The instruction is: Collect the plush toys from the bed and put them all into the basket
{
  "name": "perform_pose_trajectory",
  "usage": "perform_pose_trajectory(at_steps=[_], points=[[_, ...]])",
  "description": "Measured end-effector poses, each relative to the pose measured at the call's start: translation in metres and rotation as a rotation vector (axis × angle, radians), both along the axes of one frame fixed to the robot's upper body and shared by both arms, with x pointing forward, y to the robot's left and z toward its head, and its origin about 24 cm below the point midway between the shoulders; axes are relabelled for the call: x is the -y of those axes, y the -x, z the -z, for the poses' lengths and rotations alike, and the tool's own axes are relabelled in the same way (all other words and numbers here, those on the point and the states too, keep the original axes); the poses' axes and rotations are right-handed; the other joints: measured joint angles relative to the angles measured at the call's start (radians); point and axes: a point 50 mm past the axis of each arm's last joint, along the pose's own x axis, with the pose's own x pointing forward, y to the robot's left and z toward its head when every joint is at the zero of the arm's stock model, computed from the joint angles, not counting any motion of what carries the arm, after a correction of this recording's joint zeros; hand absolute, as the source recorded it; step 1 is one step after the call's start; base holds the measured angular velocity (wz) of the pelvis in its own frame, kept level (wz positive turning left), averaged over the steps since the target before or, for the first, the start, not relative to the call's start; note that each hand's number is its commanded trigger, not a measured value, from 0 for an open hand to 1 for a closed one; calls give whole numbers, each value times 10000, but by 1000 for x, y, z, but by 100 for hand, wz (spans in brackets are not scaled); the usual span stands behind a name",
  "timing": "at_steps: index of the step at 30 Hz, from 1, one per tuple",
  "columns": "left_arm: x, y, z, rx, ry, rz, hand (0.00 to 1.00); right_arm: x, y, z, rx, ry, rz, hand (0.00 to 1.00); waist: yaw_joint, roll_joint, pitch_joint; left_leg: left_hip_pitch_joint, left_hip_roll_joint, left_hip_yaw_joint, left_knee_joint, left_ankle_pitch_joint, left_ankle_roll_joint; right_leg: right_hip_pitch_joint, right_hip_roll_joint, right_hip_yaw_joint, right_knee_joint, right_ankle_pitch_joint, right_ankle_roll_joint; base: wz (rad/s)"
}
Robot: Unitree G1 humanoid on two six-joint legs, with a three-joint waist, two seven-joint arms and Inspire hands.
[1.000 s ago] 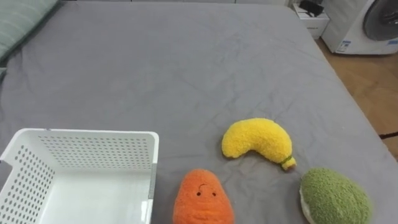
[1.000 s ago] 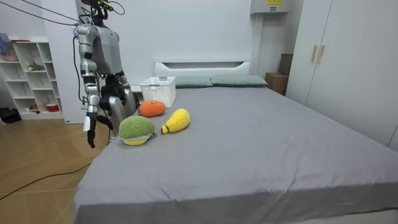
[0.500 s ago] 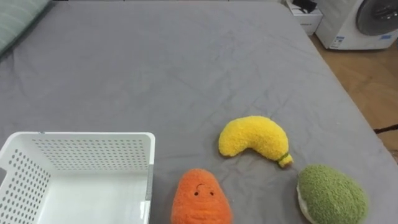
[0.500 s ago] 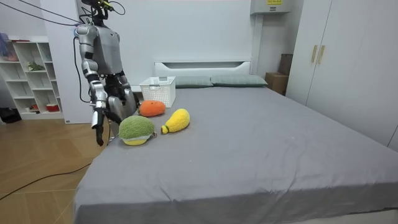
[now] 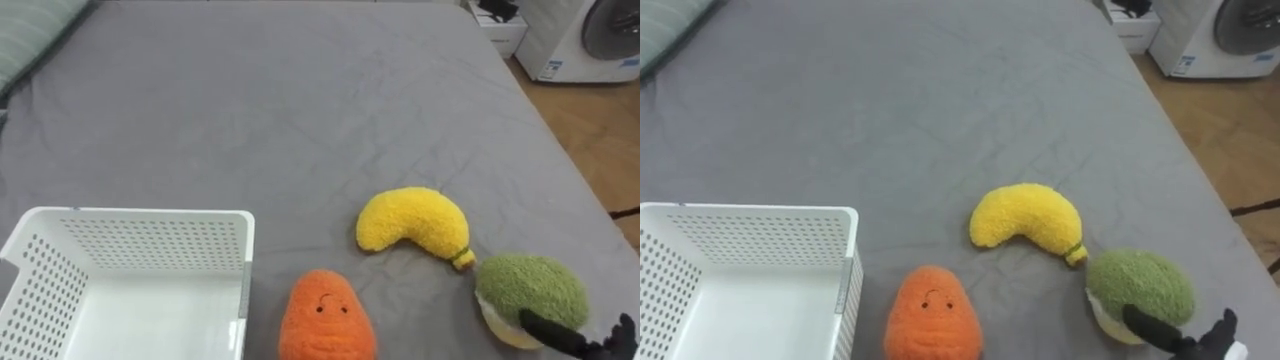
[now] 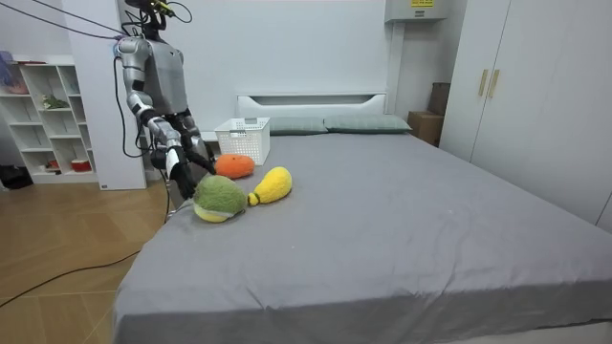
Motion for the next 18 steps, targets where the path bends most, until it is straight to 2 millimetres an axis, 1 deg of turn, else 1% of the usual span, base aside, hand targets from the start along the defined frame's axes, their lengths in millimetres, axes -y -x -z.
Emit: perform_pose_trajectory(at_steps=[1,2,4,6,7,10,15,18], points=[[0,0,0,3,-10,77,0,-2,-3,-3,108,125,-201,0,17,16,5,0,0,0,2,2,-1,2,1,3,1,1,-2,0],[-1,-1,0,2,-46,136,0,-5,-9,-7,285,253,-531,0,54,-58,53,2,0,0,3,2,0,2,3,9,1,1,-2,0],[-2,-2,-1,45,-79,184,0,-9,-15,-12,555,402,-862,0,118,-48,47,6,0,1,3,2,0,1,3,17,-5,1,-2,0],[-3,-6,-2,167,-207,311,0,-19,-26,-23,1104,525,-1450,0,167,-109,86,-7,1,1,15,2,0,-32,-1,6,-8,2,-2,0],[-3,-7,-2,178,-239,333,0,-21,-29,-26,1243,564,-1617,0,168,-121,89,-10,2,0,15,2,0,-32,-1,3,-14,2,-2,0],[-4,-6,-2,182,-286,342,0,-29,-38,-34,1672,566,-2231,0,209,-142,66,3,5,-11,14,0,-2,2,-6,-41,-39,2,-2,2],[-3,-6,-2,154,-303,386,0,-36,-41,-33,1694,320,-2938,0,190,-95,54,-6,17,-52,18,0,-2,9,-6,-80,-28,12,-18,0],[-2,-5,-2,132,-292,440,0,-37,-42,-33,1625,438,-3197,0,194,-60,27,-21,17,-84,22,0,-2,30,-5,-104,-26,13,-19,0]])
